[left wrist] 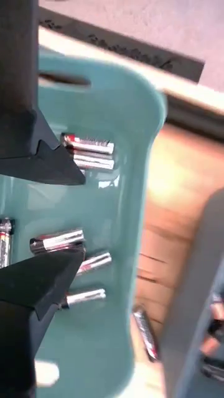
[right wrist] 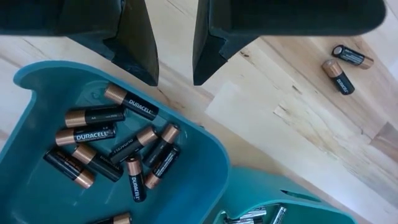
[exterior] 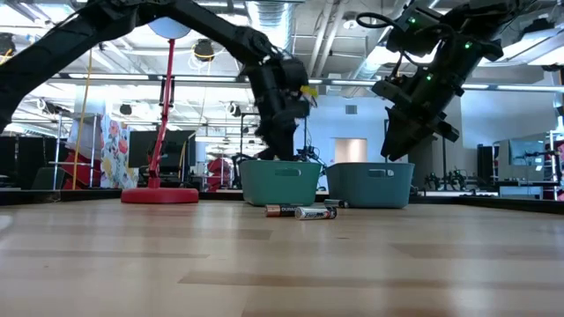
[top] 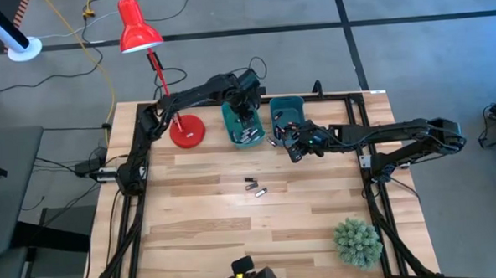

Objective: Sort batteries
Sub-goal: Put the black battery into the blue bin

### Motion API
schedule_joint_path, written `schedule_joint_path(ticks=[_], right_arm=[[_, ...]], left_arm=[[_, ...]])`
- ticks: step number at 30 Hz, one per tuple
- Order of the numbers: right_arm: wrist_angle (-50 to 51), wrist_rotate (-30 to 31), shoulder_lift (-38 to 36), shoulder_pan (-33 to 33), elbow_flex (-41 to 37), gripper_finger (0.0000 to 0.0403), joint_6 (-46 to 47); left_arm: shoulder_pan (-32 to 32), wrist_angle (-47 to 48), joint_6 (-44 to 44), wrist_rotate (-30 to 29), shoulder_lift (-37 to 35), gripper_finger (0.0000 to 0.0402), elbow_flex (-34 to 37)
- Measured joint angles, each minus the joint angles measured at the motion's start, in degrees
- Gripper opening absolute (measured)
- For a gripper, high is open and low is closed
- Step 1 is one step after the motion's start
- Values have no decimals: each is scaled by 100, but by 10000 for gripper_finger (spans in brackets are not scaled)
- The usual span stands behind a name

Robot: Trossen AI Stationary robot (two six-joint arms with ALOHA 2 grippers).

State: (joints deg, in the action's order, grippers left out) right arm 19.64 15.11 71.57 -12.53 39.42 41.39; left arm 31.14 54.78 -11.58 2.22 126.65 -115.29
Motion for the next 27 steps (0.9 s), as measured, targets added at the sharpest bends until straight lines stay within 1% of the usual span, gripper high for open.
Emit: schedule_joint_path(ticks=[4,8,10,13,16,20,23,27], right_arm=[[2,0,0,4,0,118,-43],[4,-1,0,81,0,118,-72],[17,-2,0,125,0,118,-100],[49,-2,0,186,0,118,-140],[117,-3,0,229,0,118,-174],[115,-3,-2,333,0,118,-298],[129,-26,-2,424,0,118,-448],[133,-27,-2,526,0,118,-717]], left_arm=[[-32,124,196,35,-319,171,-79],[-137,144,391,50,-788,171,63],[-196,91,546,50,-1054,171,252],[-309,-119,764,32,-1524,171,763],[-485,-558,1013,-30,-2072,171,1509],[-783,-1261,1306,-235,-2888,171,2757],[-1028,-1990,1671,-361,-3592,171,3796],[-1422,-3064,2298,-376,-4512,171,5120]])
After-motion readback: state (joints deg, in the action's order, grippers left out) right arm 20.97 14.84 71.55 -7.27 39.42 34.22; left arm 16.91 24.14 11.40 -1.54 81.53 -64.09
